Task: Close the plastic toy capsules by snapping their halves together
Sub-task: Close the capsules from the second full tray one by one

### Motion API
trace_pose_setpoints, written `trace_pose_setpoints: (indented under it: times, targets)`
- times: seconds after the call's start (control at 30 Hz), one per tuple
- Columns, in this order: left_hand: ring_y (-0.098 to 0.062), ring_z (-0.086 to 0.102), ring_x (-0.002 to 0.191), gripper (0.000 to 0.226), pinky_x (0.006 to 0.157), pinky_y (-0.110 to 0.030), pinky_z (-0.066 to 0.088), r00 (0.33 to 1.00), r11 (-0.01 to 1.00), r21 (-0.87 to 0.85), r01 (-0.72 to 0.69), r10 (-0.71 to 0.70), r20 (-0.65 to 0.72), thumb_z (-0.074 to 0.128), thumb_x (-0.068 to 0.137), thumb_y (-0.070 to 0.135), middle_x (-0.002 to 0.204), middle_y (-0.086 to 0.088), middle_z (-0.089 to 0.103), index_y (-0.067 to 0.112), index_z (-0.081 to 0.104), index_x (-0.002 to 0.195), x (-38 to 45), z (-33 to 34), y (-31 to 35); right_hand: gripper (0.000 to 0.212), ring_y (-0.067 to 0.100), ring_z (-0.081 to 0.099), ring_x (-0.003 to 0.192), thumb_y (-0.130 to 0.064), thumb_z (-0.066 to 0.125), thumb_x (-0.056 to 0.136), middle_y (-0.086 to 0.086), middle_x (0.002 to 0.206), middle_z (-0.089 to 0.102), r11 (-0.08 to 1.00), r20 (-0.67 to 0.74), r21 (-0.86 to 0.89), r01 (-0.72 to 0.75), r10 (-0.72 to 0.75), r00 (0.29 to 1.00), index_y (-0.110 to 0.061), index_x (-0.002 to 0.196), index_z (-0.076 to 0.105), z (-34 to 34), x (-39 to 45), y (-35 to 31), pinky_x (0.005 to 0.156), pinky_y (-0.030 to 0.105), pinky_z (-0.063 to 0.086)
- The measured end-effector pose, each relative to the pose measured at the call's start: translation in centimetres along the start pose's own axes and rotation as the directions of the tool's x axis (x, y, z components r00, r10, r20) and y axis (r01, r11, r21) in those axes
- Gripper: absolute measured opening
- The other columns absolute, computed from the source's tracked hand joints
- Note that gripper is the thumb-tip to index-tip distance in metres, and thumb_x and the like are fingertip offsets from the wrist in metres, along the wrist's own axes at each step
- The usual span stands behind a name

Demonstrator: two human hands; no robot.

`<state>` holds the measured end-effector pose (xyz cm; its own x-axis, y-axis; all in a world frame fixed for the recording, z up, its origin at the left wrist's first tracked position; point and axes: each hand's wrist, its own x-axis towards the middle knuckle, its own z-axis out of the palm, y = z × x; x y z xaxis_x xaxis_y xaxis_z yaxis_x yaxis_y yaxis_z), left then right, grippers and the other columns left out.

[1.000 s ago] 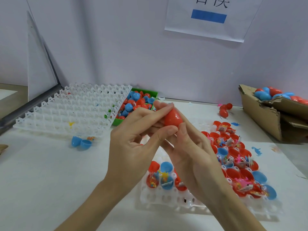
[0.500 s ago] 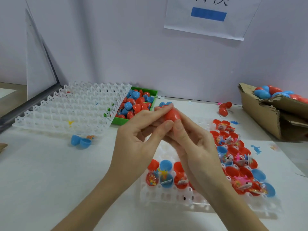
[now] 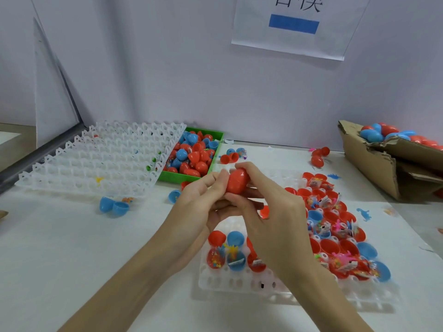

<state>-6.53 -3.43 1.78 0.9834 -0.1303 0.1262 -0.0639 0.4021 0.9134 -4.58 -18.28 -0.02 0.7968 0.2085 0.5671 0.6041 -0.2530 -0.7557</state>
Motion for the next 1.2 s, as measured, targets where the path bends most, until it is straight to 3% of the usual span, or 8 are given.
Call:
trace_pose_setpoints:
  times: [0.17,0.43,0.53,0.6,0.77,0.83,0.97,1.2]
  targets:
    - [-0.028,0.076,0.106,0.045,0.084,-0.027,0.061,1.0,0.998,0.064,0.023,-0.023,-0.003,0.051,0.101,0.038,0.11,-0.02,0.077,0.001,0.068,0.121,0.1,-0.2,-0.6,0.024,0.003,0.07,0.087,-0.031,0.063,0.096,-0.021,0.089,0.07,0.998,0.055,-0.054,-0.039,0.042,0.998,-0.036,0.119,0.066,-0.6,0.5,0.5,0.076,0.024,0.058]
    - [-0.035,0.072,0.071,0.055,0.059,-0.03,0.061,0.977,0.992,0.129,0.007,0.021,-0.213,0.049,0.099,0.055,0.091,-0.029,0.074,0.007,0.067,0.118,0.7,-1.8,-0.5,0.045,-0.003,0.067,0.098,-0.039,0.064,0.099,-0.014,0.112,0.07,0.967,0.036,-0.112,-0.229,0.235,0.971,-0.029,0.143,0.058,-3.4,2.3,-0.1,0.081,0.014,0.055]
    - [-0.032,0.07,0.064,0.053,0.051,-0.029,0.058,0.96,0.995,0.088,-0.04,0.063,-0.271,0.053,0.099,0.049,0.085,-0.031,0.072,0.0,0.07,0.106,1.1,-2.2,-0.4,0.04,0.01,0.07,0.086,-0.026,0.067,0.096,0.001,0.102,0.071,0.747,-0.012,0.499,-0.439,0.512,0.859,-0.006,0.13,0.065,-8.9,5.9,0.4,0.079,0.022,0.057]
    - [-0.033,0.069,0.063,0.051,0.05,-0.029,0.058,0.96,0.996,0.085,-0.038,0.06,-0.273,0.055,0.097,0.048,0.083,-0.032,0.07,0.0,0.073,0.097,1.1,-2.1,-0.3,0.03,0.017,0.068,0.093,-0.017,0.063,0.096,0.009,0.107,0.07,0.537,-0.089,0.807,-0.246,0.521,0.849,-0.001,0.122,0.066,-13.4,8.1,0.5,0.087,0.027,0.058]
    - [-0.033,0.066,0.06,0.049,0.046,-0.029,0.055,0.974,0.991,0.13,-0.025,0.053,-0.222,0.053,0.098,0.045,0.079,-0.031,0.069,0.005,0.077,0.081,0.8,-1.6,-0.1,0.041,0.028,0.046,0.143,-0.019,0.037,0.111,0.015,0.154,0.048,0.263,-0.137,0.963,-0.062,0.673,0.727,0.0,0.148,0.041,-17.0,9.6,2.4,0.107,0.037,0.048]
    - [-0.033,0.066,0.059,0.049,0.046,-0.029,0.054,0.976,0.99,0.139,-0.021,0.05,-0.21,0.053,0.099,0.044,0.078,-0.031,0.068,0.007,0.077,0.08,0.8,-1.5,0.0,0.036,0.024,0.053,0.137,-0.019,0.036,0.111,0.008,0.139,0.064,0.554,-0.07,0.752,-0.359,0.607,0.791,-0.009,0.142,0.051,-15.9,8.2,3.1,0.104,0.036,0.048]
    - [-0.031,0.066,0.06,0.049,0.047,-0.029,0.054,0.98,0.985,0.173,-0.017,0.051,-0.194,0.052,0.101,0.043,0.077,-0.028,0.069,0.008,0.077,0.079,0.6,-1.4,0.3,0.022,0.016,0.075,0.095,-0.009,0.056,0.104,0.001,0.105,0.078,0.868,-0.153,0.211,-0.45,0.484,0.862,-0.017,0.108,0.076,-13.8,6.0,4.6,0.077,0.023,0.06]
    - [-0.028,0.066,0.06,0.048,0.049,-0.028,0.054,0.984,0.979,0.205,-0.015,0.051,-0.171,0.05,0.104,0.038,0.075,-0.024,0.07,0.01,0.077,0.076,0.2,-1.1,0.4,0.022,0.003,0.063,0.083,-0.014,0.062,0.101,-0.003,0.11,0.074,0.713,0.106,-0.656,-0.247,0.411,0.905,-0.021,0.117,0.075,-11.2,5.4,4.1,0.067,0.007,0.046]
